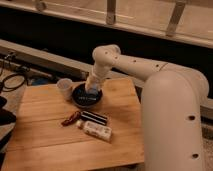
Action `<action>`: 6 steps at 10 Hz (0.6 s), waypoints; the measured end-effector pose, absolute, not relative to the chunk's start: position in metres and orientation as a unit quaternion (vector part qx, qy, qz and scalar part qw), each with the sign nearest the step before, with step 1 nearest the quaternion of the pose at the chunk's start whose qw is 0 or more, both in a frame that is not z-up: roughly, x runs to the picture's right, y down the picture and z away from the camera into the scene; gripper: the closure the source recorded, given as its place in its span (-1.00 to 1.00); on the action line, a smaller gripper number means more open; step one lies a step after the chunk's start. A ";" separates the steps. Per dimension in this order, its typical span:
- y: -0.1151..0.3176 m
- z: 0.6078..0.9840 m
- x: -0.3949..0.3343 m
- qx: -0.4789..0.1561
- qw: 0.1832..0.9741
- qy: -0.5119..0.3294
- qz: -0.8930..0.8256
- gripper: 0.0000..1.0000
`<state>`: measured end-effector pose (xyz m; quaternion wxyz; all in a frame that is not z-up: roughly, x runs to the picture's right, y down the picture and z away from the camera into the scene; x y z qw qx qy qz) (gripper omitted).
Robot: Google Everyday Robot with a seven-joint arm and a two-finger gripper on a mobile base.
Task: Place the white sponge in the ceramic bowl
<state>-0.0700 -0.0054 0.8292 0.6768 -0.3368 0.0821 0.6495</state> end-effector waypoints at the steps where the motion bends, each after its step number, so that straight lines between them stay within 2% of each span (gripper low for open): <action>1: -0.006 0.829 -0.071 -0.336 0.677 0.082 0.649 -0.16; 6: -0.006 0.828 -0.073 -0.337 0.680 0.081 0.646 -0.16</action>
